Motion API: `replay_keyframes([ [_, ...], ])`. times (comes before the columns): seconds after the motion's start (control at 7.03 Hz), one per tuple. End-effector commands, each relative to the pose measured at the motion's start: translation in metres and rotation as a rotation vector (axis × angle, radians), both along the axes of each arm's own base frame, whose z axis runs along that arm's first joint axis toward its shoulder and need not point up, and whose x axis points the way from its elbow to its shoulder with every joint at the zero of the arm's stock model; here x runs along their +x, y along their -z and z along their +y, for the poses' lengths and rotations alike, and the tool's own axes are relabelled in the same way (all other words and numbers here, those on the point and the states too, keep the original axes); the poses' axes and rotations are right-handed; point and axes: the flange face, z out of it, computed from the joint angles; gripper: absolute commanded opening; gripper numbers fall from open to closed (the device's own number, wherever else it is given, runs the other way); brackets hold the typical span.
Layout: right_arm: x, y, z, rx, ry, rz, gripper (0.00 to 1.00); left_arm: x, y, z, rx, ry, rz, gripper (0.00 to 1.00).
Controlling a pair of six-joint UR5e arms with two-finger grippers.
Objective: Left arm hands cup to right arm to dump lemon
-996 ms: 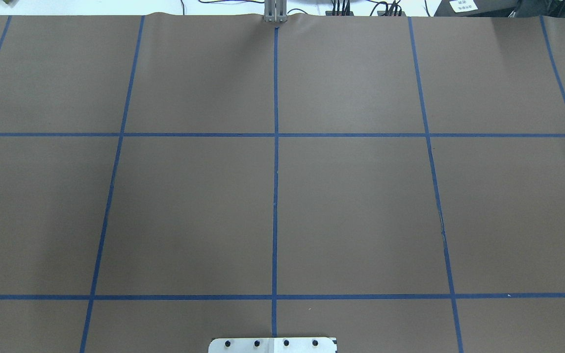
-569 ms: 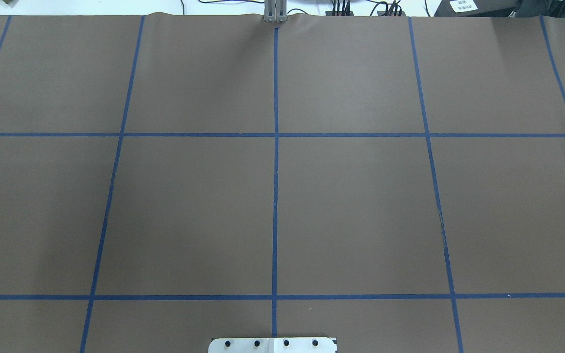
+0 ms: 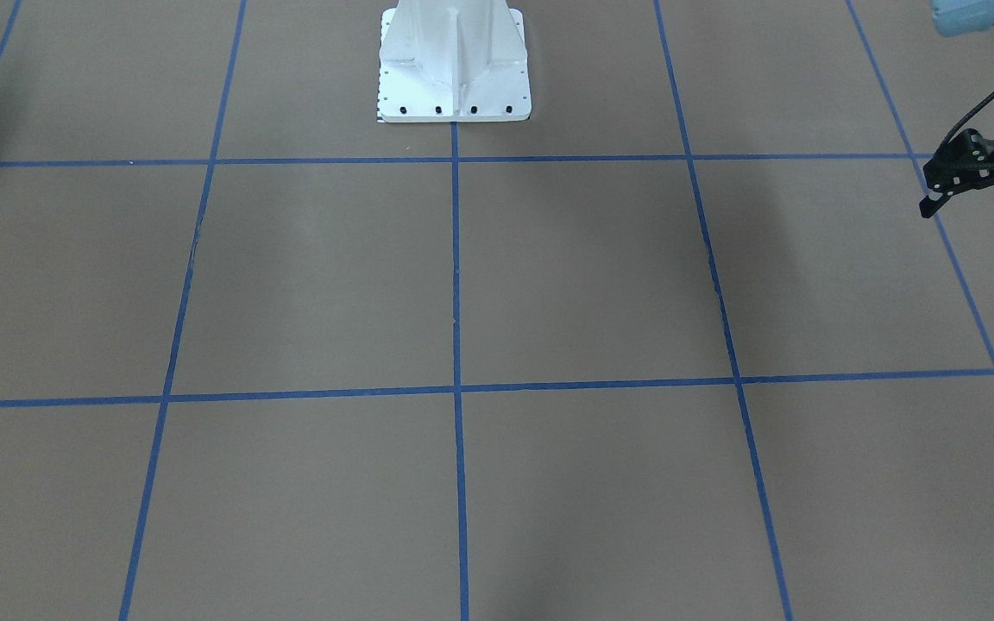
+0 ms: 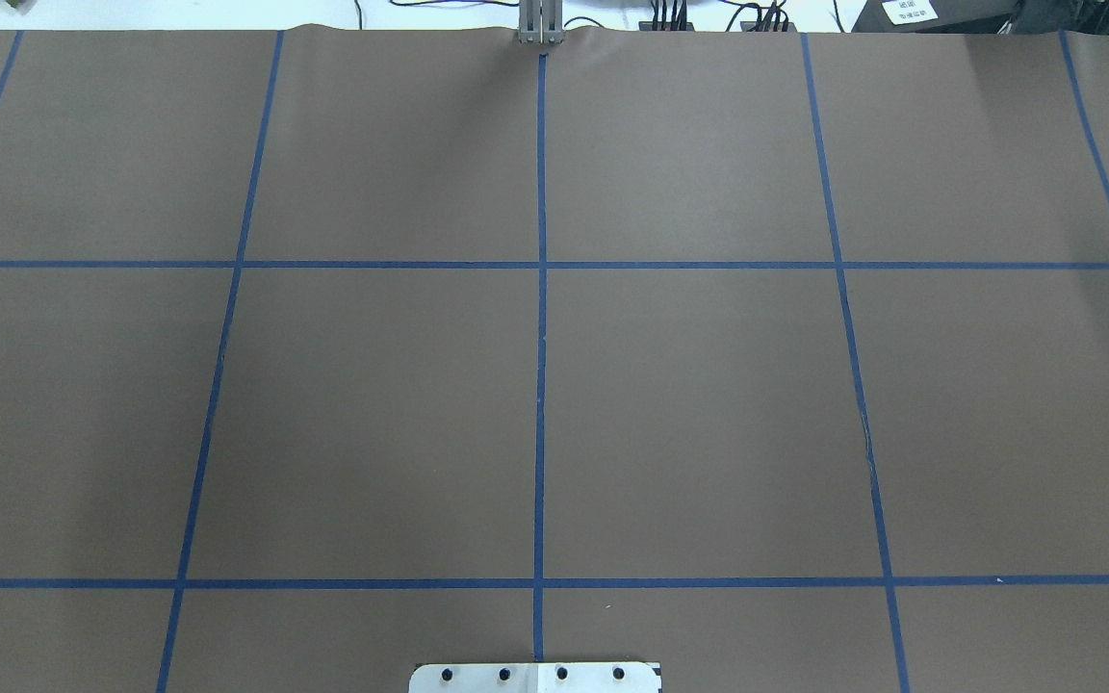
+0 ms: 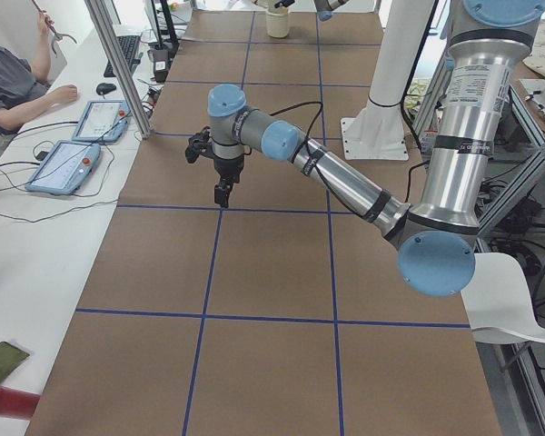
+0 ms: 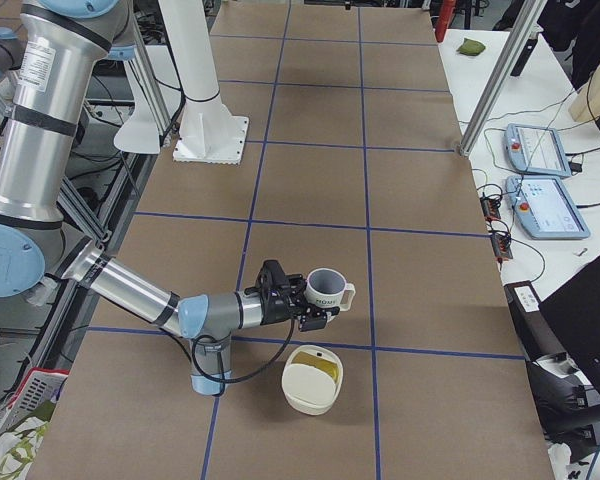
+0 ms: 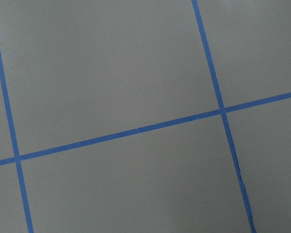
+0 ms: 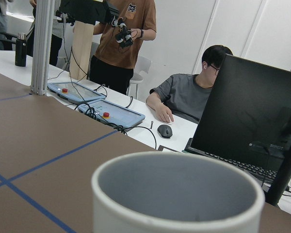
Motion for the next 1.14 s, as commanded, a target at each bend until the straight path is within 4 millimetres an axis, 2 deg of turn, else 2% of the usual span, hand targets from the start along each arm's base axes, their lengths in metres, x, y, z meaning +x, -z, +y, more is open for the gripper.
replay_keyframes([
  [0.0,-0.017,0.071,-0.042,-0.023,0.01,-0.026,0.0,0.0,0.001,0.001,0.007,-0.002,0.004,1.0],
  [0.28,-0.049,0.131,-0.111,-0.015,0.032,-0.115,0.0,0.004,0.013,0.0,0.016,-0.021,0.057,1.0],
  [0.43,-0.077,0.163,-0.144,0.005,0.056,-0.122,0.08,0.005,0.022,0.0,0.07,-0.019,0.078,1.0],
  [0.57,-0.099,0.196,-0.177,0.013,0.072,-0.127,0.22,0.005,0.026,-0.001,0.062,0.013,0.096,1.0],
  [0.71,-0.123,0.216,-0.192,0.02,0.092,-0.131,0.14,0.011,0.036,-0.011,0.095,0.019,0.113,1.0],
  [0.85,-0.156,0.239,-0.208,0.019,0.116,-0.122,0.12,0.015,0.049,-0.021,0.124,0.017,0.124,1.0],
  [1.0,-0.199,0.26,-0.213,0.02,0.134,-0.126,0.1,0.018,0.061,-0.026,0.143,0.013,0.133,1.0],
])
